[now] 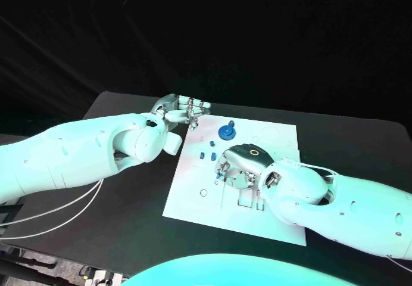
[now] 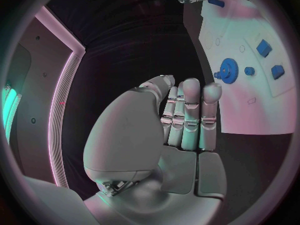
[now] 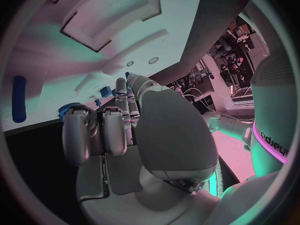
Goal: Assemble the parts on the task board
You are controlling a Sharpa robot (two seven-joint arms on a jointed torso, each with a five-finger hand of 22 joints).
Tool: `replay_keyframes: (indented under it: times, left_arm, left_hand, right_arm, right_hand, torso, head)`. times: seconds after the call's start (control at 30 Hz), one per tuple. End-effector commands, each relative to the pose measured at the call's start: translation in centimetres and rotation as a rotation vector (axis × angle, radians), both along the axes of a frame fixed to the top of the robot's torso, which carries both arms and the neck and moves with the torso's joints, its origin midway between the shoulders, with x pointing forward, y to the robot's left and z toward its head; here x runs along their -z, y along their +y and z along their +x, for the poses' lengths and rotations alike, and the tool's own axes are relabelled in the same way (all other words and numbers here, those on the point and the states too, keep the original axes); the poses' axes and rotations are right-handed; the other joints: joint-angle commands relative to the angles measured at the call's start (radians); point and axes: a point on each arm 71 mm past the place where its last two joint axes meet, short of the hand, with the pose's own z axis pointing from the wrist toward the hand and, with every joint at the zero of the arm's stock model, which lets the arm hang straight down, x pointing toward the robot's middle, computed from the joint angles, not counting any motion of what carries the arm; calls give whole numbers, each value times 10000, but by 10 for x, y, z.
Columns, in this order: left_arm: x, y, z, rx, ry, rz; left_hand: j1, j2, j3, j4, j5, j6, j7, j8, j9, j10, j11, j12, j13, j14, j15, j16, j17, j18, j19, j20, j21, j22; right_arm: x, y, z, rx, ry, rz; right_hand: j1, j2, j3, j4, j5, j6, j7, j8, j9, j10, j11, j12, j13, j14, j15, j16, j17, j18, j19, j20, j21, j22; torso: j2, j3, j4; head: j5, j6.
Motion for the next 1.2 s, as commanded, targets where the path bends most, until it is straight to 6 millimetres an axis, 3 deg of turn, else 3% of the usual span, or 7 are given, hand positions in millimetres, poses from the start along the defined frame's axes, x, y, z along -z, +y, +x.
replay_keyframes:
  times: [0.03,1.2]
  left_arm:
    - [-1,-4,-1,193,20,-119]
    - [-1,-4,-1,245,71,-110]
  left_hand:
    - [13,108,5,-42,-18,-55,-8,-29,-9,-94,10,24,10,-72,-3,-22,-10,166,-42,-3,-30,-9]
    - [0,113,-2,-44,-20,-61,-6,-21,-18,-105,12,39,15,-89,0,-39,-25,168,-48,2,-51,-22]
  right_arm:
    - [3,0,-1,-157,34,-241]
    - [14,5,-4,-220,306,-400]
  right_hand:
    - [-121,-1,56,-26,30,14,30,-12,20,71,40,-42,-17,553,-82,58,7,-112,171,-26,-16,1805]
    - [-184,5,48,-30,5,8,30,-22,29,85,42,-64,-18,552,-76,62,8,-110,166,-22,-27,1804]
  torso:
    - [-1,3,6]
    - [1,-6,4]
  head:
    - [30,-25]
    - [158,-68]
